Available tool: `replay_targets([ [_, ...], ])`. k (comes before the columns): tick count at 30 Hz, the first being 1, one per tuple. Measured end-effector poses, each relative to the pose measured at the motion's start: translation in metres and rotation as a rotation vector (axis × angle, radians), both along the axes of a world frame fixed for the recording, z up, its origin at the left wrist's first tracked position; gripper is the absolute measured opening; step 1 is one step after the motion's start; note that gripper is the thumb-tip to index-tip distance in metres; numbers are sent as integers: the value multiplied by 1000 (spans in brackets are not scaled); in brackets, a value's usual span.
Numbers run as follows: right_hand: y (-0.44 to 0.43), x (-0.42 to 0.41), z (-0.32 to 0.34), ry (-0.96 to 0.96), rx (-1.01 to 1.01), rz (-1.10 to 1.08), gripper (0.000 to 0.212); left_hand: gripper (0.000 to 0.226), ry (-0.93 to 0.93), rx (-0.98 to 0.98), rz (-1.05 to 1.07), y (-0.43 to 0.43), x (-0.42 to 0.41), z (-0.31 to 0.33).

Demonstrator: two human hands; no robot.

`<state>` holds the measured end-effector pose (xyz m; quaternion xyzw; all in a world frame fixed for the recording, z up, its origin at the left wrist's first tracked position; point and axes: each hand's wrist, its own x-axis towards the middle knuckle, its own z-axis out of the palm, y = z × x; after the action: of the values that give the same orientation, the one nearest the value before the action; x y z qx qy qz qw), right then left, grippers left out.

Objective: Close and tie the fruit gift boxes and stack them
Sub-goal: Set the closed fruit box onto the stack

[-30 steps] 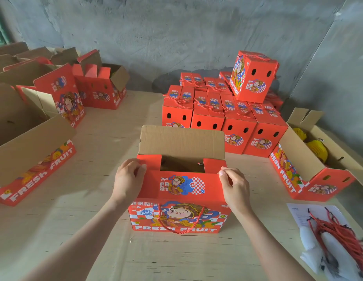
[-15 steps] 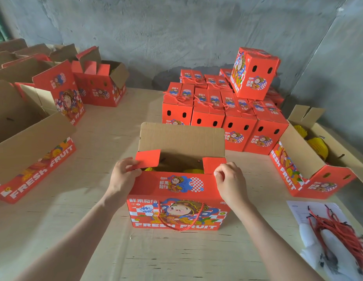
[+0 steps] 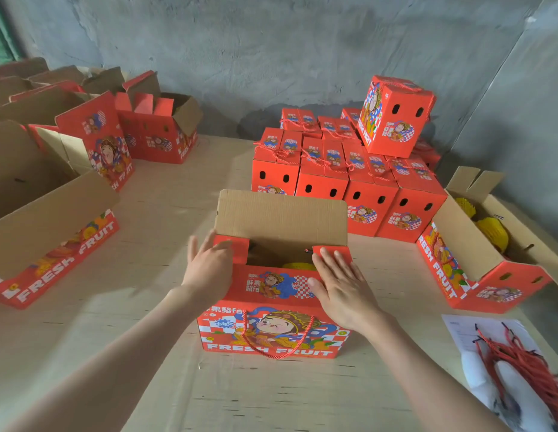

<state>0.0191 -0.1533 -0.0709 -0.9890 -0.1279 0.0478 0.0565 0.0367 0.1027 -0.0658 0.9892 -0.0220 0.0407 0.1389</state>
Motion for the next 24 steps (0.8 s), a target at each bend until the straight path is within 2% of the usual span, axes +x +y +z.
replay_targets([
  [2,2,0,-1,6,16,-7,58,25,-35,-170,-41,-10,5,9],
  [4,4,1,-2,-6,74,-26,54,24,-66,-244,-62,-16,5,15],
  [7,11,13,3,-195,235,-102,41,21,-54,-334,-39,-14,7,12],
  [8,14,18,5,-263,262,-125,35,28,-37,-391,-10,-12,8,12],
  [11,21,24,4,-374,275,-160,24,68,-6,-491,55,-9,15,12],
  [14,22,24,0,-390,323,-166,19,77,-101,-601,194,-10,29,11],
  [16,21,23,1,-384,391,-165,17,74,-128,-708,273,-8,39,13],
  [20,20,24,6,-367,494,-228,13,70,-133,-1178,354,-7,48,14],
  [21,20,24,6,-363,508,-260,14,64,-181,-1244,376,-6,49,13],
  [23,19,23,7,-366,569,-339,21,31,-272,-1319,409,-4,50,7],
  [24,19,22,8,-377,637,-385,27,33,-304,-1380,440,-3,50,5],
])
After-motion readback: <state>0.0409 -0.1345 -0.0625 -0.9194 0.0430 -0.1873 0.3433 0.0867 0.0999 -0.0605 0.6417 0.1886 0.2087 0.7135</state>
